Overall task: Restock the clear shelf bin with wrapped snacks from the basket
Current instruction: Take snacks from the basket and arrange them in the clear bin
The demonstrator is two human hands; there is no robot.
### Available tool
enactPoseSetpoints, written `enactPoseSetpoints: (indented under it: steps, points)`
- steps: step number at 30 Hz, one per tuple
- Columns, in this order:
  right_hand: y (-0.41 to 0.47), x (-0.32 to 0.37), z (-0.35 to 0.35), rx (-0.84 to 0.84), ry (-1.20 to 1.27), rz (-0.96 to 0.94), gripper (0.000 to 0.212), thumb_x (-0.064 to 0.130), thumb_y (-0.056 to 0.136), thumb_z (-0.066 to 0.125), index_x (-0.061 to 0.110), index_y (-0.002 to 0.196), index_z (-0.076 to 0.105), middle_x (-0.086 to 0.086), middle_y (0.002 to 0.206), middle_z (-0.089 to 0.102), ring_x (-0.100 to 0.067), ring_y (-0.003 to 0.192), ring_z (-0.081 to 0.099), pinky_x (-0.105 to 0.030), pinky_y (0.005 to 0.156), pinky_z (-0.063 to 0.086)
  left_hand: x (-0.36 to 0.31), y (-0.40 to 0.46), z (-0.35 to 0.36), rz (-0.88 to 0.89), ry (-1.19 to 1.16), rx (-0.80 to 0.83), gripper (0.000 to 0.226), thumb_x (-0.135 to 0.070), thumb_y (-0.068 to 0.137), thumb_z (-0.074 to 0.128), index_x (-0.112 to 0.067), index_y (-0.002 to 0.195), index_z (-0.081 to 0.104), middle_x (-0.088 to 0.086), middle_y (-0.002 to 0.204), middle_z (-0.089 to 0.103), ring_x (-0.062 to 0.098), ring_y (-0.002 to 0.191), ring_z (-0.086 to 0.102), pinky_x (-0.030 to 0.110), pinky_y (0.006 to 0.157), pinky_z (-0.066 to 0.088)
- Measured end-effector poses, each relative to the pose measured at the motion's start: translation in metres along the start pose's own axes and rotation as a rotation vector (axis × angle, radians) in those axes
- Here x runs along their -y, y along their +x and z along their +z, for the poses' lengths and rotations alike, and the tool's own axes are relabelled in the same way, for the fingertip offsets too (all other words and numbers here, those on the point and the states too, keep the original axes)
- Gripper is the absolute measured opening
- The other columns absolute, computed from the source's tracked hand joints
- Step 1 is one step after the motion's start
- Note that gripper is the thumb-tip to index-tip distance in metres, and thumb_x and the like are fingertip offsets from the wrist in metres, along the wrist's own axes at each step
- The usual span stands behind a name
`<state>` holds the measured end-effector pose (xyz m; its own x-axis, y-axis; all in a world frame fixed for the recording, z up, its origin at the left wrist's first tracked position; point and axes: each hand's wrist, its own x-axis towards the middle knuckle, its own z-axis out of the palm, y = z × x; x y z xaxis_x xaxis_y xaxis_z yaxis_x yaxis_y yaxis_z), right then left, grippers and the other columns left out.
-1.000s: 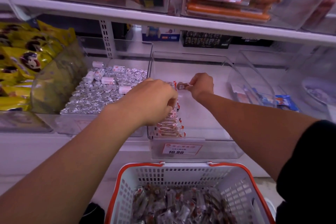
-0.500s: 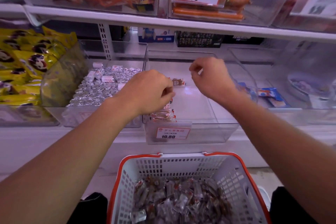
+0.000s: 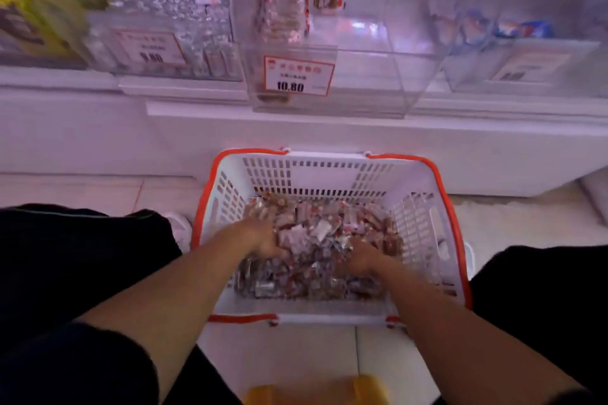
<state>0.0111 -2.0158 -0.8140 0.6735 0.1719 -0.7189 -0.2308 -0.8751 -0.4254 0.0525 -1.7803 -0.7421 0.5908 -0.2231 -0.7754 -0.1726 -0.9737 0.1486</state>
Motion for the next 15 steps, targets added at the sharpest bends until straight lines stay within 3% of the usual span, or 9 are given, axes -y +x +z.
enactPoseSetpoints:
  steps: [1,3,6,8,10,13,15]
  points:
    - [0.003,-0.010,0.013,-0.034,0.122,0.075,0.055,0.032,0.084,0.074,0.008,0.130,0.055,-0.015,0.123,0.062,-0.036,0.115,0.059,-0.040,0.092,0.049,0.005,0.013,0.023,-0.066,-0.175,-0.008,0.098,-0.056,0.090,0.061,-0.009,0.158,0.008,0.013,0.166,0.003,0.034,0.150,0.017,0.038,0.118,0.025]
    - [0.007,-0.023,0.031,-0.157,0.290,0.212,0.084,0.038,0.069,0.083,0.016,0.138,0.039,-0.011,0.123,0.056,-0.033,0.110,0.060,-0.034,0.079,0.049,0.010,0.039,0.058,-0.216,-0.563,0.012,0.119,-0.056,0.083,0.071,-0.011,0.157,-0.010,0.012,0.166,-0.004,0.036,0.150,0.016,0.040,0.118,0.028]
    - [0.028,-0.026,0.032,-0.265,0.311,0.280,0.112,0.043,0.058,0.089,0.017,0.147,0.026,-0.016,0.144,0.040,-0.035,0.126,0.049,-0.038,0.096,0.048,0.001,0.068,0.082,-0.371,-0.906,-0.016,0.131,-0.066,0.076,0.071,-0.019,0.154,-0.023,0.012,0.165,-0.014,0.039,0.151,0.008,0.051,0.119,0.025]
    - [0.043,-0.020,0.025,-0.300,0.279,0.300,0.130,0.047,0.058,0.090,0.022,0.155,0.009,-0.018,0.159,0.012,-0.039,0.141,0.031,-0.043,0.110,0.039,-0.010,0.088,0.085,-0.453,-0.960,-0.113,0.127,-0.071,0.075,0.068,-0.022,0.156,-0.016,0.013,0.164,-0.019,0.041,0.151,0.005,0.052,0.117,0.023]
    - [0.058,-0.015,0.025,-0.266,0.256,0.328,0.137,0.047,0.060,0.090,0.036,0.155,-0.008,-0.016,0.162,-0.012,-0.045,0.146,0.017,-0.048,0.113,0.035,-0.024,0.103,0.082,-0.545,-0.922,-0.162,0.124,-0.075,0.072,0.068,-0.030,0.156,-0.011,0.014,0.163,-0.022,0.047,0.149,0.005,0.058,0.114,0.024]
    - [0.068,-0.012,0.039,-0.242,0.033,0.332,0.137,0.044,0.066,0.088,0.047,0.147,-0.023,-0.022,0.158,-0.018,-0.052,0.142,0.014,-0.054,0.104,0.039,-0.039,0.118,0.093,-0.550,-0.713,-0.227,0.114,-0.072,0.072,0.069,-0.041,0.154,-0.004,0.014,0.163,-0.012,0.053,0.142,0.012,0.062,0.108,0.031]
    - [0.071,-0.013,0.046,-0.301,-0.102,0.268,0.122,0.031,0.076,0.081,0.042,0.151,-0.013,-0.027,0.157,-0.011,-0.054,0.137,0.022,-0.053,0.097,0.045,-0.046,0.120,0.102,-0.472,-0.586,-0.323,0.104,-0.062,0.078,0.071,-0.040,0.154,0.003,0.016,0.158,0.009,0.048,0.136,0.024,0.057,0.101,0.040]
